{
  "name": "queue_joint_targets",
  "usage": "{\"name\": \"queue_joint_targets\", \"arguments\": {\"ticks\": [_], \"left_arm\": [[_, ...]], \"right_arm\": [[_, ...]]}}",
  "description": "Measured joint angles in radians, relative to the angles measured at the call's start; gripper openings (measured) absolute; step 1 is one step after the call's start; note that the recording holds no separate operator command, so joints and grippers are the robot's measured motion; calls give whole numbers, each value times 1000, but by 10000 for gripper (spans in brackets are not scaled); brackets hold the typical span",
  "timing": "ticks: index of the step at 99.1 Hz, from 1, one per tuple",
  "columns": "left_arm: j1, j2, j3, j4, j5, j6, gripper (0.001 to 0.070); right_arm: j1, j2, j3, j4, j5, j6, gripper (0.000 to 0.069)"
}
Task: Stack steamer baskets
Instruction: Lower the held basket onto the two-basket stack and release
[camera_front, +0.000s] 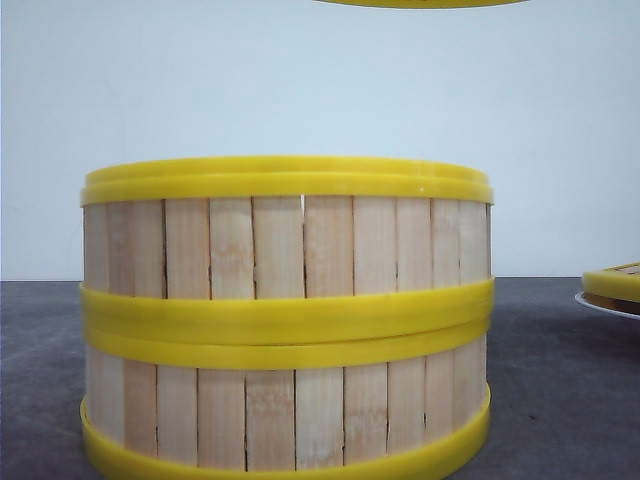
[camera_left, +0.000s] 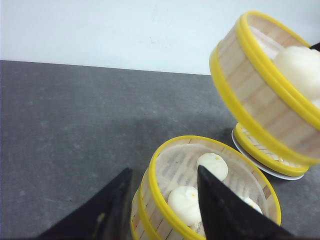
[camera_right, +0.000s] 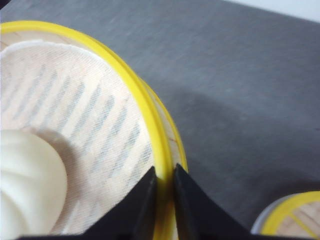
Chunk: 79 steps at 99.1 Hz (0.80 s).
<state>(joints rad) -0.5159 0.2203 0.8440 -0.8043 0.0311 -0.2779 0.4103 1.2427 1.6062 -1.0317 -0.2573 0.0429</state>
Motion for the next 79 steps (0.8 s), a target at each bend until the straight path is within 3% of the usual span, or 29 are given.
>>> {"name": "queue_joint_targets", "arguments": {"ticks": [27,79], "left_arm": [[0,0,0,0,0,0,234],[0,0,0,0,0,0,234]], "right_arm": [[121,11,-109,59,2,-10,35],[154,47,-289,210,16,17,35]]}}
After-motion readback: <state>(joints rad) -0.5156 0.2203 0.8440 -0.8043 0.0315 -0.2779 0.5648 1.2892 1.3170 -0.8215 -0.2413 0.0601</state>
